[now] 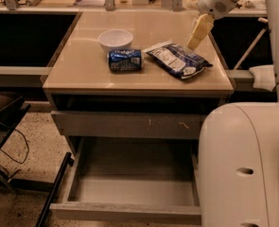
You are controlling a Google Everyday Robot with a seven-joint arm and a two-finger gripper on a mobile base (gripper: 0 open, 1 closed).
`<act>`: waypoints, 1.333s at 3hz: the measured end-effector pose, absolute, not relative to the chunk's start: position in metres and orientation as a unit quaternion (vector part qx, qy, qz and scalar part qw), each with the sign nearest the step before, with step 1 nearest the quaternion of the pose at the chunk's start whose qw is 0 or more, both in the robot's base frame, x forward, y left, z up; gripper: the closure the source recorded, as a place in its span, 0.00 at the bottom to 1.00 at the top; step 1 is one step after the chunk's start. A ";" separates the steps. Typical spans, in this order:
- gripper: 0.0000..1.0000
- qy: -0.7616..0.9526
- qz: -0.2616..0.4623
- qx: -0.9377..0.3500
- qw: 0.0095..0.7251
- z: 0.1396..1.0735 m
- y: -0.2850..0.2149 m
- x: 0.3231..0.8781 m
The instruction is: Place blue chip bag into middle drawer
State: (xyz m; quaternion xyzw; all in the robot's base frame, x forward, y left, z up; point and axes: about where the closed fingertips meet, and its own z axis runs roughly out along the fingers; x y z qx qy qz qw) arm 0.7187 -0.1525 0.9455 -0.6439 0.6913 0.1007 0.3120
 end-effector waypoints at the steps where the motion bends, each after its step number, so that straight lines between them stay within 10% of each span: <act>1: 0.00 0.710 0.110 -0.632 0.292 0.925 -0.172 0.716; 4: 0.00 0.715 0.179 -0.600 0.310 0.871 -0.167 0.732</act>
Offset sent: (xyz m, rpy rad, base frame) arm -0.0028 -0.0166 -0.0174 -0.0081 0.0452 -0.0255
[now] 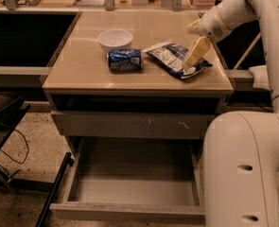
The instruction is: Place blue chip bag into middle drawer
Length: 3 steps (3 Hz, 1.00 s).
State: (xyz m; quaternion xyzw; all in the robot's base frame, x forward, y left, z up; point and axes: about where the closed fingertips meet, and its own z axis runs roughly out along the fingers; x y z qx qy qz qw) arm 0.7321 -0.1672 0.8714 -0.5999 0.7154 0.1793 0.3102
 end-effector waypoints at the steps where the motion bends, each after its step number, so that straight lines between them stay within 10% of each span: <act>1: 0.00 0.712 0.227 -0.585 0.315 0.836 -0.152 0.741; 3: 0.19 0.712 0.227 -0.585 0.315 0.836 -0.152 0.741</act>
Offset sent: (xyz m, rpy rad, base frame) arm 0.0023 0.0100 -0.0303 0.0710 0.0595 0.0186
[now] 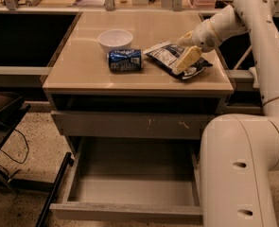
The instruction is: Place blue chip bag into middle drawer
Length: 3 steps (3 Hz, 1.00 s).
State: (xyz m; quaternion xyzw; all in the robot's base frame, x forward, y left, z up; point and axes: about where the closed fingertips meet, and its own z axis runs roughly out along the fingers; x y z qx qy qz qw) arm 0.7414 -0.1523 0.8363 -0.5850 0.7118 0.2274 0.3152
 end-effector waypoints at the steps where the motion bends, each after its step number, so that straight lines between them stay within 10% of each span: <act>1: 0.42 0.712 0.227 -0.585 0.315 0.836 -0.152 0.741; 3: 0.89 0.712 0.227 -0.585 0.315 0.836 -0.152 0.741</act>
Offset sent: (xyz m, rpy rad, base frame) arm 0.0000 0.0000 0.0000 0.0000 0.0000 0.0000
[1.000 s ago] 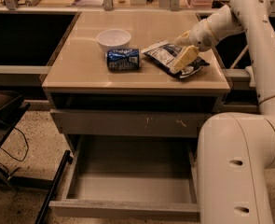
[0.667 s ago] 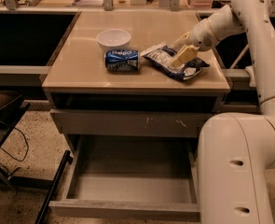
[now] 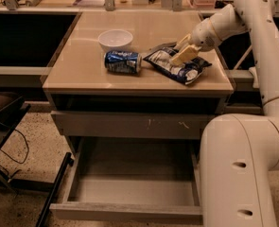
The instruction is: Place blue chip bag into middle drawer
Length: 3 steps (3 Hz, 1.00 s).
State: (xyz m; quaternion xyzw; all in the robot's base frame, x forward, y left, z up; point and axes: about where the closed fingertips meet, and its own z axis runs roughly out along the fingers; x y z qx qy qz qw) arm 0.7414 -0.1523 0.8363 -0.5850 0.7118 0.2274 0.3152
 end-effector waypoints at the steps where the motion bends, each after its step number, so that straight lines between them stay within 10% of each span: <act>1: 1.00 0.712 0.227 -0.585 0.315 0.837 -0.152 0.741; 3: 1.00 0.731 0.209 -0.553 0.341 0.863 -0.181 0.739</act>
Offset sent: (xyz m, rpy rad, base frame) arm -0.0838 -0.0090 0.0511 0.0722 -0.1133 -0.1232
